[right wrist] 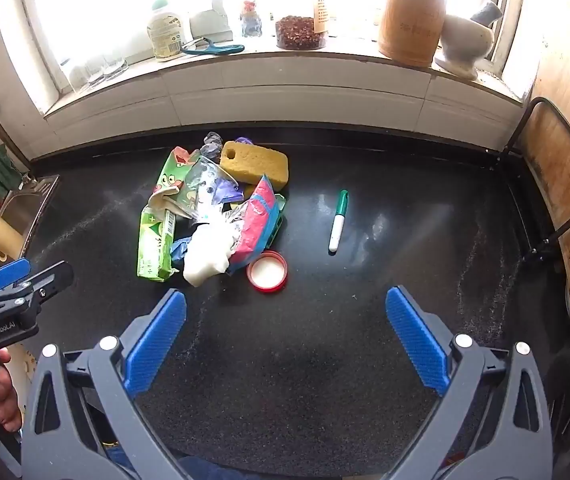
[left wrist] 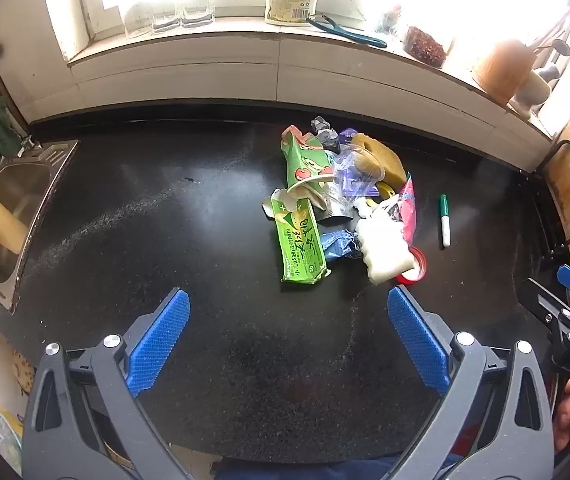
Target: Collect trash
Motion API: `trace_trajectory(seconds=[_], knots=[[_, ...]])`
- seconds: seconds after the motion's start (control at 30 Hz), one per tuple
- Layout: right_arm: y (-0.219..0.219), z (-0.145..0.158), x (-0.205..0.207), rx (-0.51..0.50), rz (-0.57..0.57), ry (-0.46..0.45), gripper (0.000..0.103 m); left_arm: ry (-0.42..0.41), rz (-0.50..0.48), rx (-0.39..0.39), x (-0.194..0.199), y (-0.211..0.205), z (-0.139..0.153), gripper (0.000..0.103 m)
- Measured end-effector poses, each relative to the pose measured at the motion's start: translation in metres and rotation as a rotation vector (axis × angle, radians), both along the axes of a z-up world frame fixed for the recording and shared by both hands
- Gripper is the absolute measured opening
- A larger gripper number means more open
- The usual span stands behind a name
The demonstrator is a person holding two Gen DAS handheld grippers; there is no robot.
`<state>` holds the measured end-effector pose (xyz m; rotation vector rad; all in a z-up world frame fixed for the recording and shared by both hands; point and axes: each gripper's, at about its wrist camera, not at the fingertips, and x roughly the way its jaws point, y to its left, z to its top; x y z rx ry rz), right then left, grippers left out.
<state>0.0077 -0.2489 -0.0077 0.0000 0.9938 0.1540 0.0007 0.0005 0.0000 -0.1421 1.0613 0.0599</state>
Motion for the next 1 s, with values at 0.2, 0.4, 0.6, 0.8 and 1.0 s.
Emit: trace_trajectory(seconds=[0.2,0.4,0.6,0.8,1.0], knots=[[0.002,0.0,0.001,-0.006,-0.017,-0.001,0.097,-0.003,-0.006,0.015,-0.005,0.007,0.001,0.097],[0.012,-0.002,0.0,-0.008,-0.001,-0.002,0.097,0.013,-0.009,0.029,-0.001,0.007,0.003,0.097],[0.008,0.0,0.0,-0.011,-0.005,-0.002,0.097,0.015,-0.018,0.042,0.001,0.0,-0.002,0.097],[0.005,0.001,-0.001,-0.014,-0.005,-0.002,0.097,0.015,-0.021,0.045,0.001,-0.001,-0.003,0.097],[0.005,0.002,0.0,-0.013,0.0,-0.001,0.097,0.014,-0.019,0.049,0.001,0.0,-0.002,0.097]])
